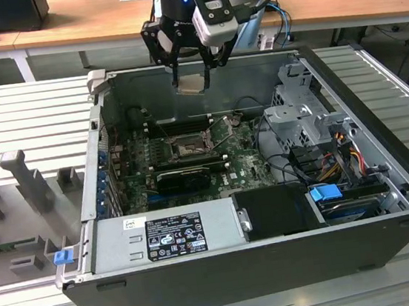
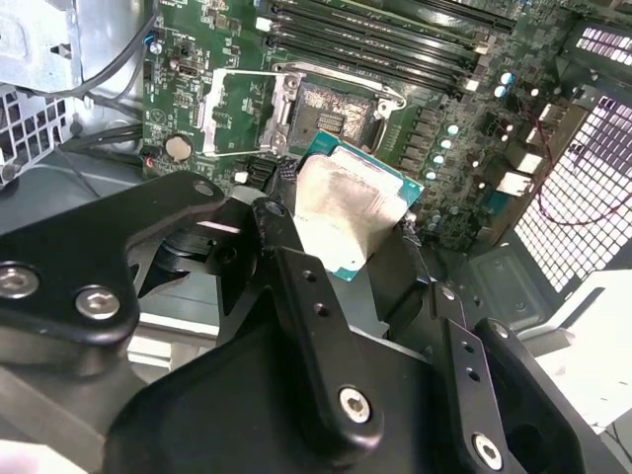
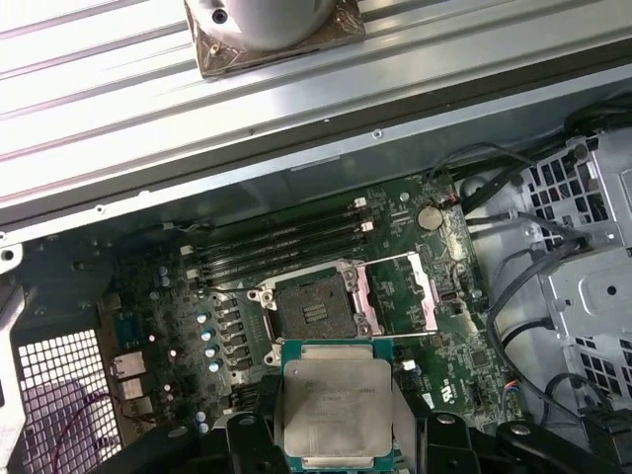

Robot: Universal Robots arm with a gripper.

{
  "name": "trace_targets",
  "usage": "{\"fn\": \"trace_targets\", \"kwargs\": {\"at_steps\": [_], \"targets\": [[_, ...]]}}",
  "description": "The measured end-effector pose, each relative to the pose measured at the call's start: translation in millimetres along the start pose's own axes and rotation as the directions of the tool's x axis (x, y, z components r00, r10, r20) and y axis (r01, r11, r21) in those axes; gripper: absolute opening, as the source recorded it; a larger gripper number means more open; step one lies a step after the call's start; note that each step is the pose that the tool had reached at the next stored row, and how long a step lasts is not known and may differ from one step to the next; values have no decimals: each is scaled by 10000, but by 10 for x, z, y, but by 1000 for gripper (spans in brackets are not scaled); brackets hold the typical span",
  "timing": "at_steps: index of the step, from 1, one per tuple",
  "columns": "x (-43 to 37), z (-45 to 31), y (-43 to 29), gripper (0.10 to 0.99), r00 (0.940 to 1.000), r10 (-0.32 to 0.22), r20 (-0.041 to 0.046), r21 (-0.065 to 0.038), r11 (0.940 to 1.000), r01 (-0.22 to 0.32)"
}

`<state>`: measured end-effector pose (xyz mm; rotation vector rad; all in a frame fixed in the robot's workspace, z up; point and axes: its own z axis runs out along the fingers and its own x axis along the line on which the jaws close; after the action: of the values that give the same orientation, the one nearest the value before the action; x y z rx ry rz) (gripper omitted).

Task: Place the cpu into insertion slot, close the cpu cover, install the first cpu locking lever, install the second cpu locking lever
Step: 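Place the cpu into insertion slot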

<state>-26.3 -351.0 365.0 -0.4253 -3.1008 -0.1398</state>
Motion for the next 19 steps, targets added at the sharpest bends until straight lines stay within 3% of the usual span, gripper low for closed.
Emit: {"fn": "trace_targets", "kwargs": {"at_steps": [8,13,19], "targets": [[0,3,0,529,9990,453,40,-12,9990,-453],[0,7,-1,529,9937,1118,97,-29,9937,-1118],[0,10,-1,529,9881,1530,131,-43,9882,-1530]]}}
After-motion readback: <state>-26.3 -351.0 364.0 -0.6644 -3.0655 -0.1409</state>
